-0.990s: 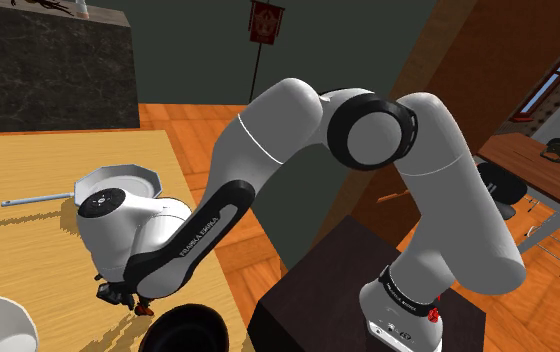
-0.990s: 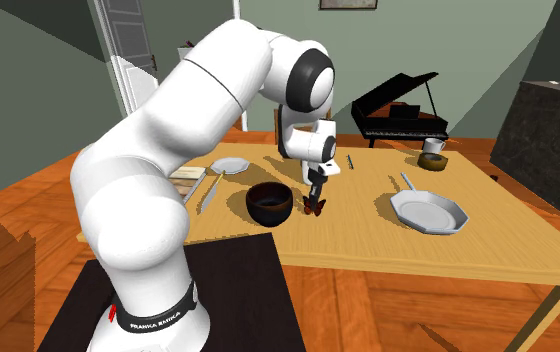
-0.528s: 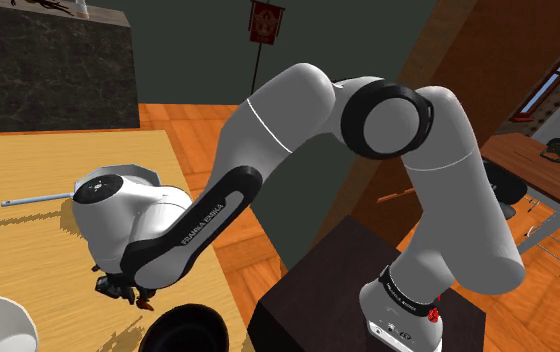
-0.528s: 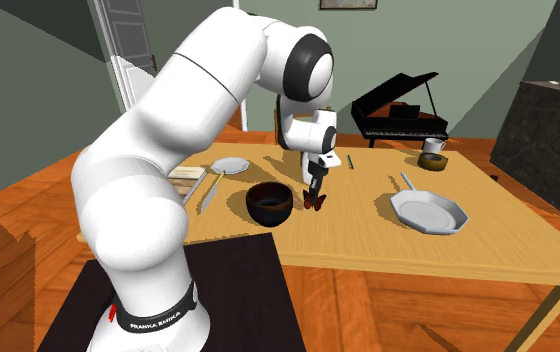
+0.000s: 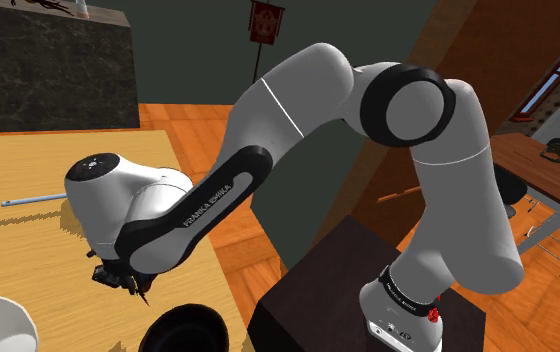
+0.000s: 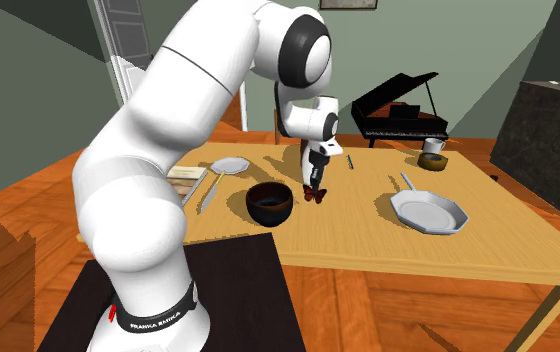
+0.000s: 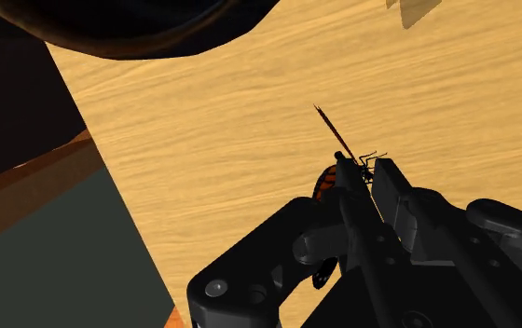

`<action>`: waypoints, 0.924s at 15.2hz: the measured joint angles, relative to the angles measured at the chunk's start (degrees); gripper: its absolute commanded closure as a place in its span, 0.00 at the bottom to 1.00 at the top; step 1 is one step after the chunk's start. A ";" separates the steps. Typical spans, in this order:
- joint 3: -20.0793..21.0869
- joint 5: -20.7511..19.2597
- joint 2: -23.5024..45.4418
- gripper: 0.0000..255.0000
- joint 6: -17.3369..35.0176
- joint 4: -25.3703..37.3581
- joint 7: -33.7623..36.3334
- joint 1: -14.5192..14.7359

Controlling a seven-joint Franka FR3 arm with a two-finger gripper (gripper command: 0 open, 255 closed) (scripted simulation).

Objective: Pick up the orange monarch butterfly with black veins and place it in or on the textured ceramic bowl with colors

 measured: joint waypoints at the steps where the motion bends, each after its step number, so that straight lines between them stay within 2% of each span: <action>1: 0.19 0.21 -0.58 1.00 -0.47 -0.11 -0.21 -0.22; 14: 2.53 3.01 -7.58 1.00 -6.76 -0.63 -1.64 -1.77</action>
